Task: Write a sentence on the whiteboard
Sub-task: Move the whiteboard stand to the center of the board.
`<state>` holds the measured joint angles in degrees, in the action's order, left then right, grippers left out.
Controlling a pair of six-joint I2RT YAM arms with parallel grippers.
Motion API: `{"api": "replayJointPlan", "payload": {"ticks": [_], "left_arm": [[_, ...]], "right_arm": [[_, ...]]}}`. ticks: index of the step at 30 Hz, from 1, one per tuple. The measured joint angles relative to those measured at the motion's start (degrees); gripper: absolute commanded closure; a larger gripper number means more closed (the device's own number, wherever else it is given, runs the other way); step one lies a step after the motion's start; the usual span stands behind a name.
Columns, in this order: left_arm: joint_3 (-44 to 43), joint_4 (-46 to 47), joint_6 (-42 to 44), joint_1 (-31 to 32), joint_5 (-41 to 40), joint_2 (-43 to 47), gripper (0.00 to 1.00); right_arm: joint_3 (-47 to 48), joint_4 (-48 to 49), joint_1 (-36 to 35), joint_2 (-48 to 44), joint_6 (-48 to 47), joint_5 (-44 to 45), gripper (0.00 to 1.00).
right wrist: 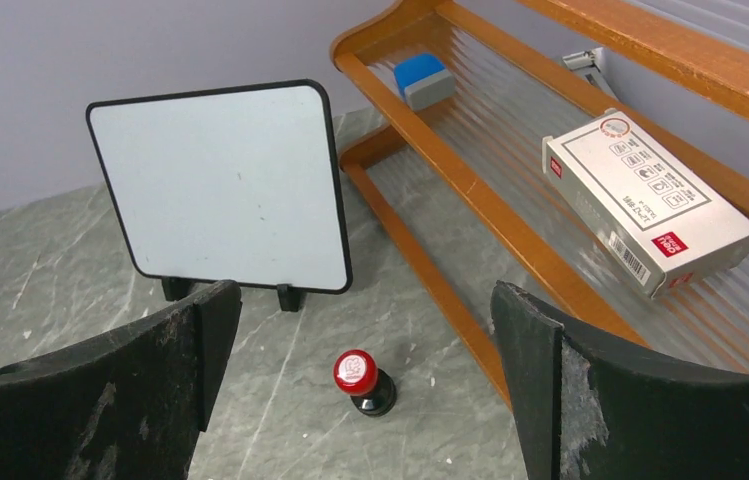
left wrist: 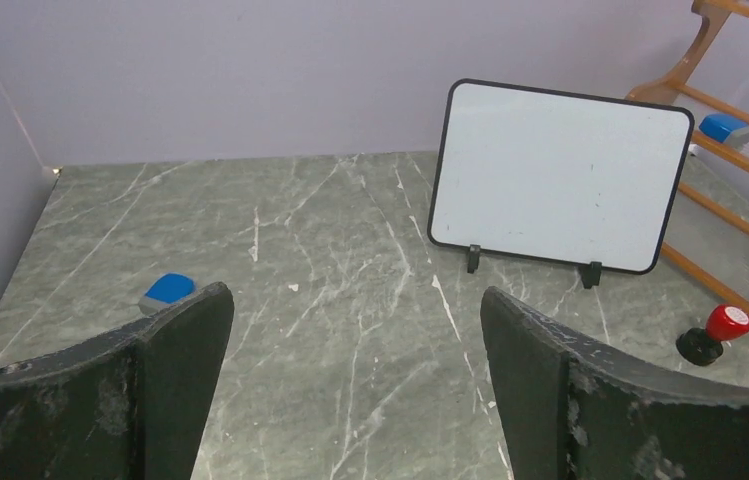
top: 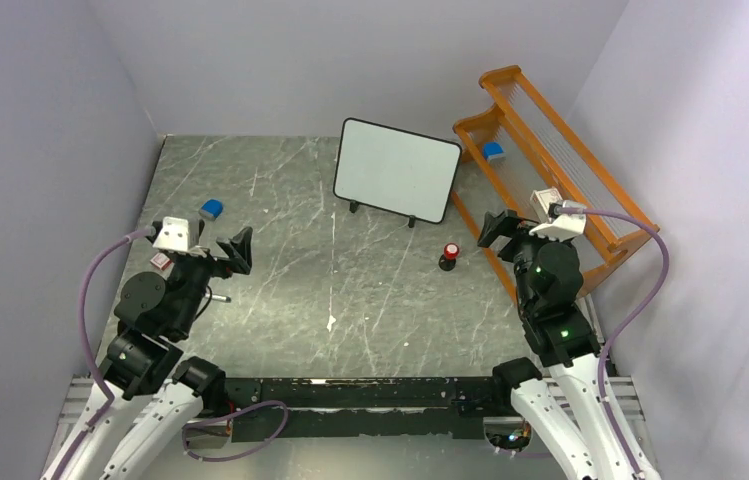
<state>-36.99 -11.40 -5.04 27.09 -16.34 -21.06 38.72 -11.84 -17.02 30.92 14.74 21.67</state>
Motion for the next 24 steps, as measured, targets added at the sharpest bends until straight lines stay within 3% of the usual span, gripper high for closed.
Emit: {"api": "replayJointPlan", "payload": {"ticks": [13, 24], "left_arm": [[0.0, 0.92, 0.13, -0.33, 1.62, -1.7, 0.04], [0.0, 0.92, -0.33, -0.39, 2.71, -1.73, 0.04]], "right_arm": [[0.02, 0.44, -0.07, 0.57, -0.2, -1.66, 0.0], [0.44, 1.57, -0.11, 12.15, 2.47, -8.48, 0.0]]}}
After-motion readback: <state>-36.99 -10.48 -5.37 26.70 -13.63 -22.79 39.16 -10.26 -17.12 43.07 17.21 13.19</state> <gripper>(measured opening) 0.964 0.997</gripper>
